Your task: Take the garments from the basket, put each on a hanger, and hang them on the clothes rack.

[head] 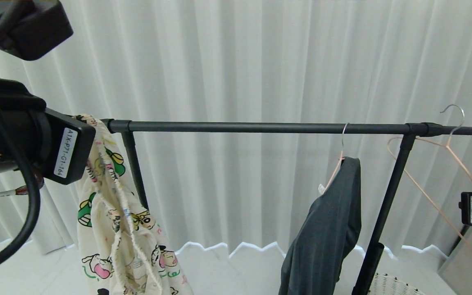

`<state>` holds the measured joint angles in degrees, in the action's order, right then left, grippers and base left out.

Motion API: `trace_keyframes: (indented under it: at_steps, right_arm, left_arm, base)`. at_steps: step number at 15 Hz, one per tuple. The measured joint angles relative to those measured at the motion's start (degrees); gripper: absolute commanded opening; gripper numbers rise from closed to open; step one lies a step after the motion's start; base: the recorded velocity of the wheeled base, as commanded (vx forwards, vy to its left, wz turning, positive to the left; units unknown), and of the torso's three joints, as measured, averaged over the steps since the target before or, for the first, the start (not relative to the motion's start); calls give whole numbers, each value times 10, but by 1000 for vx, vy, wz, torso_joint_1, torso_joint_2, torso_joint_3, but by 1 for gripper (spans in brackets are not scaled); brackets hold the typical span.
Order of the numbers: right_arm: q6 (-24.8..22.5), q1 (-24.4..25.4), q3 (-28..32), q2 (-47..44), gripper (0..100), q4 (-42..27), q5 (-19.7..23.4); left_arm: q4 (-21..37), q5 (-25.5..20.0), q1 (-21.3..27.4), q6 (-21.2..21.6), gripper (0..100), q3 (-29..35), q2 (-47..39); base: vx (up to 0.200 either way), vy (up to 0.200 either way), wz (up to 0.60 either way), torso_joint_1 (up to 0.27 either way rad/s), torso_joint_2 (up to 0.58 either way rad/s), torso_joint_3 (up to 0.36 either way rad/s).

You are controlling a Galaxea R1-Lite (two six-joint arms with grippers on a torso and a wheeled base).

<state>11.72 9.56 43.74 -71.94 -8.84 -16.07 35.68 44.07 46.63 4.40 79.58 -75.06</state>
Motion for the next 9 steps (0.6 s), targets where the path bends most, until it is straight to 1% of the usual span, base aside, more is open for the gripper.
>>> trace_keyframes:
  at_steps: [2,5,7,9]
  right_arm:
    - [-14,1,-23,36,0,-15,1]
    - [-15,5,-35,74,0,-32,1]
    - [-15,16,-36,86,0,-34,1]
    - [-15,39,-36,95,0,-34,1]
  left_arm:
    - [0,0,0,0,0,-3,3]
    - [0,0,0,0,0,-5,6]
    - [0,0,0,0,0,-6,6]
    - [0,0,0,0,0,-7,7]
  base:
    - [-200,0,0,-2,2,2]
    - [-200,0,0,-7,1,4]
    - [-200,0,0,5,0,5]
    - [-200,0,0,2,0,7]
